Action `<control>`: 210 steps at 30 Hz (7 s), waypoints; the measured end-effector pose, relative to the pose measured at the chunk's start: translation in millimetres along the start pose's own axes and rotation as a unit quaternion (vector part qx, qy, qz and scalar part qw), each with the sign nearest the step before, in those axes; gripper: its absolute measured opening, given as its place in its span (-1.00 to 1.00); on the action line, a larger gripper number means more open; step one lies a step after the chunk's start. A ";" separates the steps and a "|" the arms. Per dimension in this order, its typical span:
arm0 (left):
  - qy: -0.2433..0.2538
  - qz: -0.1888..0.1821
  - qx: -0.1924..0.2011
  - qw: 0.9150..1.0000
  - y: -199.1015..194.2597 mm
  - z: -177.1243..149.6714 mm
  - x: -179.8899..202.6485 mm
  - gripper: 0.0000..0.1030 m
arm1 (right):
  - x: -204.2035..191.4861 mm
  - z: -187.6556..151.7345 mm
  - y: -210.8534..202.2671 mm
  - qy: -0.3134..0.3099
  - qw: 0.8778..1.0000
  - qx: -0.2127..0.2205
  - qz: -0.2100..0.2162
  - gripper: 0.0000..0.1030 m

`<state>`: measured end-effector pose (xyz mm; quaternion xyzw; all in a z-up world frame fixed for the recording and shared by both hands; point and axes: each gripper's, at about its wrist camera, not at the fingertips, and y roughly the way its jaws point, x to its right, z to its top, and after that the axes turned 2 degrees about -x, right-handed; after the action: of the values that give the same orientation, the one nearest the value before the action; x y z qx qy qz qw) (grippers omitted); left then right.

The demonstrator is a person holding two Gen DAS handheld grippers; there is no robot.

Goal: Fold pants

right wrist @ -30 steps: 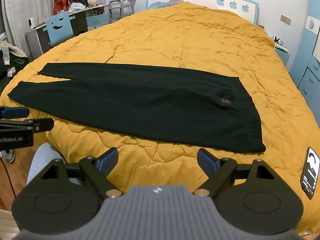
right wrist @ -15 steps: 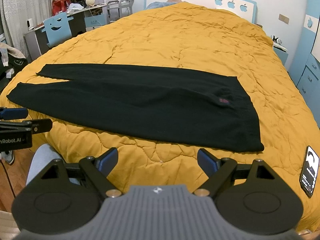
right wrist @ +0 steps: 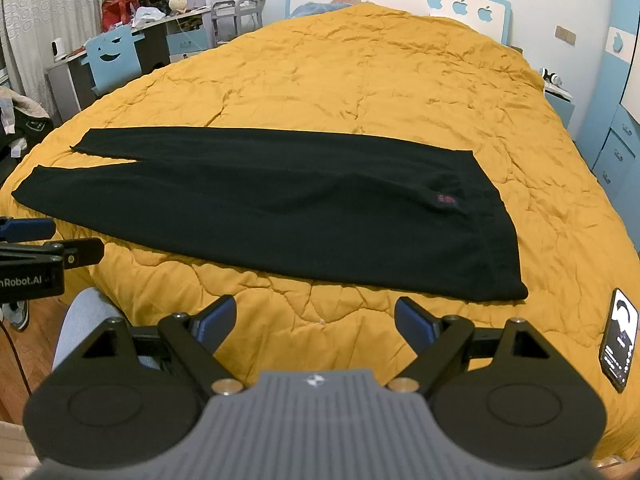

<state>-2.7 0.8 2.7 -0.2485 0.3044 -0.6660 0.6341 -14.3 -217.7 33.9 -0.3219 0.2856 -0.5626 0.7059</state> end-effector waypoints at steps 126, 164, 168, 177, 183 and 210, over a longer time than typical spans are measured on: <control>0.157 0.378 -0.123 0.904 312.4 198.1 -227.9 -0.96 | 192.5 214.4 260.4 -0.229 0.971 0.018 -0.062 -1.00; -0.136 0.245 -0.092 0.956 254.5 197.5 -348.0 -0.08 | 191.8 187.9 295.2 -0.039 0.993 0.031 -0.104 -0.06; -0.247 0.164 -0.044 0.954 233.8 162.6 -370.1 -0.08 | 174.0 173.0 289.0 -0.009 0.994 0.033 -0.101 -0.06; -0.102 0.215 -0.069 0.969 262.3 130.5 -349.2 -0.22 | 140.4 157.4 294.7 -0.028 0.994 0.011 -0.104 -0.07; -0.100 0.252 -0.044 0.962 271.9 153.0 -373.3 -0.82 | 133.5 155.6 293.8 -0.046 0.992 0.003 -0.120 -0.07; -0.439 0.088 -0.003 0.894 225.9 80.3 -468.1 -0.49 | 19.5 142.4 229.6 -0.050 0.998 -0.034 -0.018 -0.09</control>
<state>245.4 457.4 -78.9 -0.4896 0.0171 -0.4296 0.7586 238.8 -181.1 -55.4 -0.3786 0.2632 -0.5480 0.6979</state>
